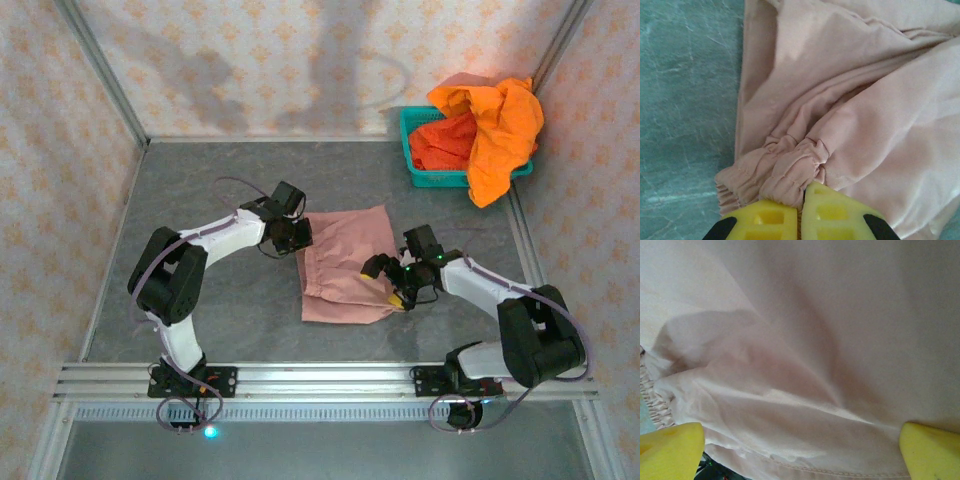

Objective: Fold and stack the shorts

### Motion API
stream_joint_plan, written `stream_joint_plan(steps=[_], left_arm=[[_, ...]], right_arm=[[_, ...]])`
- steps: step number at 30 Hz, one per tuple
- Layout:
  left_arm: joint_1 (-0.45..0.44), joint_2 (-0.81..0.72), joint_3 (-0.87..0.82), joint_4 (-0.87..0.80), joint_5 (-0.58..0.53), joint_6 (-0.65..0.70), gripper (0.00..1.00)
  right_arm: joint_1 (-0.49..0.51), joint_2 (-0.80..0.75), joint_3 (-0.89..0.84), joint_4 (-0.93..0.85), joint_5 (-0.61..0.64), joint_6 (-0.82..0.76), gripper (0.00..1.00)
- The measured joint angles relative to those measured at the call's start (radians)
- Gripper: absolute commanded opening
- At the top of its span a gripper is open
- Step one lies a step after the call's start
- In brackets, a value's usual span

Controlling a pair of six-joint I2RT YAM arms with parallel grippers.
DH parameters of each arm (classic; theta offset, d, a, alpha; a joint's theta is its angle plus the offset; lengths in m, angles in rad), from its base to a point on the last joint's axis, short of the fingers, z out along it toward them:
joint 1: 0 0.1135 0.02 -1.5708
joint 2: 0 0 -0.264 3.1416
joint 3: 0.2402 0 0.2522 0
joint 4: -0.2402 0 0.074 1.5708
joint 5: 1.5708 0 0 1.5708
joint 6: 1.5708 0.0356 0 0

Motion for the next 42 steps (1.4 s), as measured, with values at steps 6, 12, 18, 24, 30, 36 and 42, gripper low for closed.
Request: stream_joint_plan(steps=[6, 12, 18, 24, 30, 36, 42], left_arm=[[0.031, 0.017, -0.022, 0.029, 0.000, 0.001, 0.16], [0.034, -0.019, -0.060, 0.060, 0.000, 0.014, 0.70], [0.037, -0.262, -0.121, 0.076, 0.034, -0.010, 0.98], [-0.036, -0.401, -0.136, 0.167, 0.085, -0.105, 1.00], [-0.159, -0.339, -0.239, 0.302, 0.124, -0.234, 1.00], [-0.192, -0.246, -0.341, 0.354, 0.127, -0.288, 1.00], [-0.192, -0.215, -0.351, 0.355, 0.122, -0.261, 1.00]], right_arm=[[0.000, 0.000, -0.010, 0.028, -0.015, 0.001, 1.00], [0.000, -0.001, -0.008, 0.031, -0.022, 0.003, 1.00], [0.000, -0.057, 0.070, -0.068, 0.021, -0.055, 1.00], [-0.012, -0.123, 0.219, -0.154, 0.098, -0.180, 1.00], [-0.118, -0.108, 0.250, -0.213, 0.110, -0.298, 1.00], [-0.169, -0.018, 0.312, -0.275, 0.110, -0.411, 0.99], [-0.171, 0.082, 0.352, -0.285, 0.110, -0.489, 1.00]])
